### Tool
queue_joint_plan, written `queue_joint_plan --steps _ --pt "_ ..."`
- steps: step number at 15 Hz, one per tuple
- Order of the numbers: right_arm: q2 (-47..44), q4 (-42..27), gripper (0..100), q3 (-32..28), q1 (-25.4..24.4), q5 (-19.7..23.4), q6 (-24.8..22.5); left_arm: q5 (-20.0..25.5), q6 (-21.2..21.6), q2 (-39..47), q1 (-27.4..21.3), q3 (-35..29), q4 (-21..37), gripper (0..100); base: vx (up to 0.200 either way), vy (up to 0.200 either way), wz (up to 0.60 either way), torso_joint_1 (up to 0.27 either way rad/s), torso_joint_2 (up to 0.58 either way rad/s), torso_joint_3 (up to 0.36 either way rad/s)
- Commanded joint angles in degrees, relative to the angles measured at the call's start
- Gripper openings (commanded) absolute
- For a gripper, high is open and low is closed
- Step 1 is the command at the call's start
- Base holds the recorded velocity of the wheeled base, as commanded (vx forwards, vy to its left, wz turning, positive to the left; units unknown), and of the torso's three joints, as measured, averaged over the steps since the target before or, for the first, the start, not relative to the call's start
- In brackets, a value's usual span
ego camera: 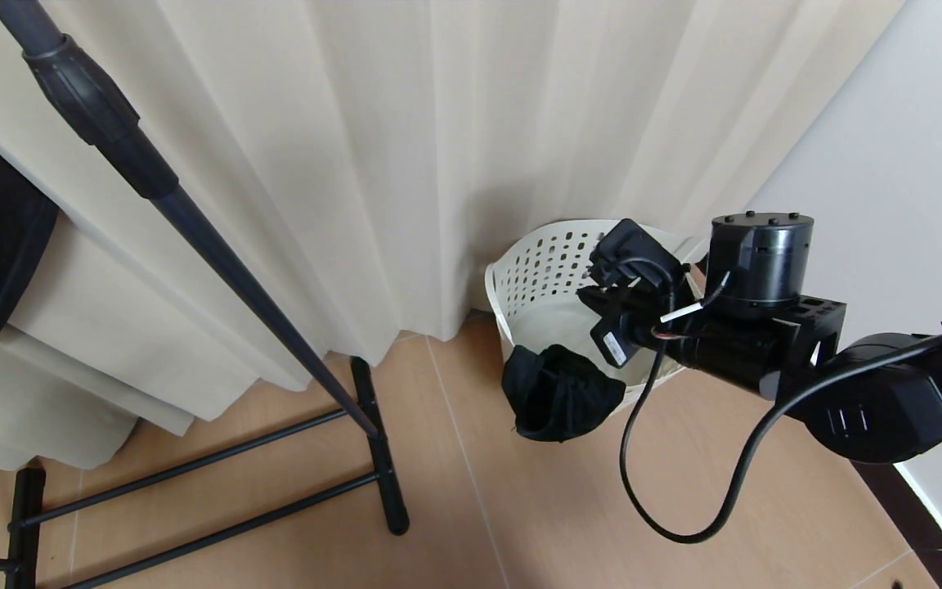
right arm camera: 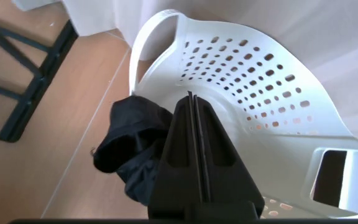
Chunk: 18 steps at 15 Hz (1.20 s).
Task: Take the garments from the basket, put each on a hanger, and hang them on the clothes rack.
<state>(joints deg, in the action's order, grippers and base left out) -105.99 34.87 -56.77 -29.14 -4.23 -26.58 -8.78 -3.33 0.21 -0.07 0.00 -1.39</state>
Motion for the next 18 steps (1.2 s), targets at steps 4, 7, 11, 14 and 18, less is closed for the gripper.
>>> queue_joint_plan --steps 4,7,11,14,18 --pt "-7.48 -0.68 0 -3.87 0.48 -0.25 -0.58 -0.01 -0.01 -0.03 -0.01 0.00 -0.02 100 0.000 0.000 0.00 0.000 0.00 0.000" --pt "-11.26 -2.87 100 -6.42 1.89 -0.25 -2.78 -0.01 -0.01 -0.03 -0.01 0.00 -0.02 100 0.000 0.000 0.00 0.000 0.00 0.000" --pt "-12.14 -9.20 100 -8.00 1.89 -0.34 -2.87 -0.01 -0.01 -0.03 0.07 0.00 -0.02 100 0.000 0.000 0.00 0.000 0.00 0.000" --pt "-13.72 -9.20 100 -8.18 1.98 -0.60 -3.66 -0.01 -0.01 -0.03 -0.01 0.00 -0.02 100 0.000 0.000 0.00 0.000 0.00 0.000" --pt "-16.10 -9.20 100 -9.59 2.24 -1.92 -4.01 -0.01 -0.01 -0.03 -0.01 0.00 -0.02 100 0.000 0.000 0.00 0.000 0.00 0.000"
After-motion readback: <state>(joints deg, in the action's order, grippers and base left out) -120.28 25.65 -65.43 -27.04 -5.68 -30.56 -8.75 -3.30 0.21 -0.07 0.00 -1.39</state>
